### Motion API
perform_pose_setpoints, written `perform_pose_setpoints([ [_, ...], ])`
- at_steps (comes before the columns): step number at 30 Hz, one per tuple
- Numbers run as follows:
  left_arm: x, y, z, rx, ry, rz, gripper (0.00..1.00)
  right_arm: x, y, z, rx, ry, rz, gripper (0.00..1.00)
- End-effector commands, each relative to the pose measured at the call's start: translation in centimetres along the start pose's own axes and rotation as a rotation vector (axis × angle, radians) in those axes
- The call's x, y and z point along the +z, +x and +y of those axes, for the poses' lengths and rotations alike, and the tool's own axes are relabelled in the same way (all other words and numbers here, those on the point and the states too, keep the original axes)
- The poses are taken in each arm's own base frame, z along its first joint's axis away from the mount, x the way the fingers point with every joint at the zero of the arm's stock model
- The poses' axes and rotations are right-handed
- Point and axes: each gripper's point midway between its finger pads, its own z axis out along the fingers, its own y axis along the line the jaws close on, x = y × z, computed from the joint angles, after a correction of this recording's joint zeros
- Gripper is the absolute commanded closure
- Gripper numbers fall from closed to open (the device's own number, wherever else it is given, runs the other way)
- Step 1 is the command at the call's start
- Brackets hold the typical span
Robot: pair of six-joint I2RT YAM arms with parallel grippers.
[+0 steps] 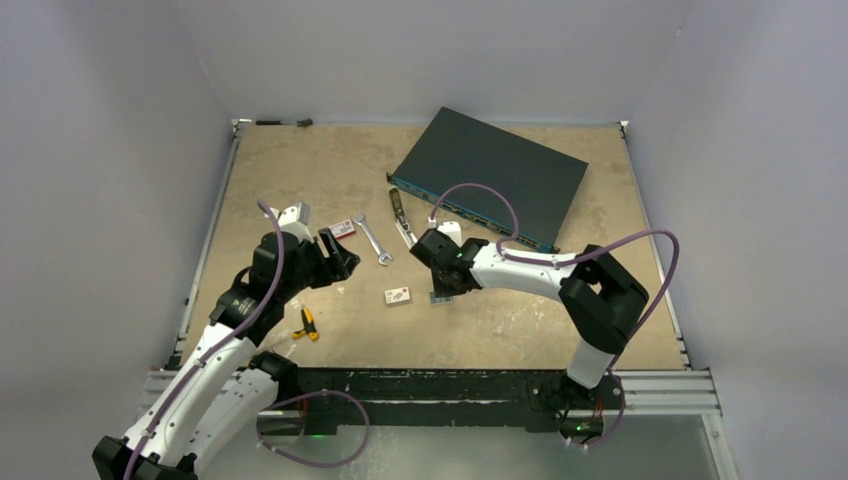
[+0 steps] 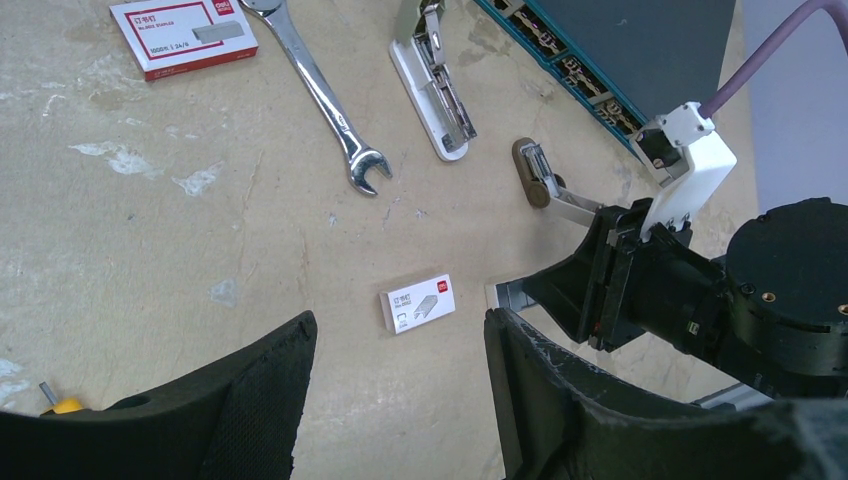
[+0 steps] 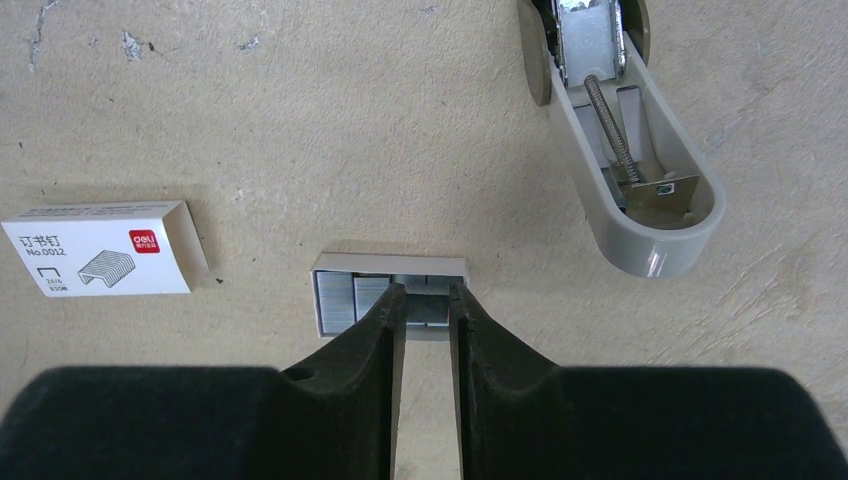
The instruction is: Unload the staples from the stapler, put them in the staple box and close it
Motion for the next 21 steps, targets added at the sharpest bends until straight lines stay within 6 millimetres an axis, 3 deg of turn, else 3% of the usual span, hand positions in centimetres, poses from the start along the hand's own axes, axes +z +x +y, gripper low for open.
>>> perform_pose_setpoints([
  [1,0.1,-0.6,-0.4,0.016,0.025,-0.022,0.39,-0.4,0.0,-0.3,0.000,0.004,-0.003,0.74],
  [10,0.1,-0.6,-0.5,0.016,0.025,-0.023,0.39,-0.2,-0.3,0.1,0.006,-0.007,-0.008,0.64],
  [21,0.2,-0.5,-0.3,0.018,0.018,-0.019,0.39,-4.3,-3.0,0.5,0.034,-0.070,-0.100,0.60],
])
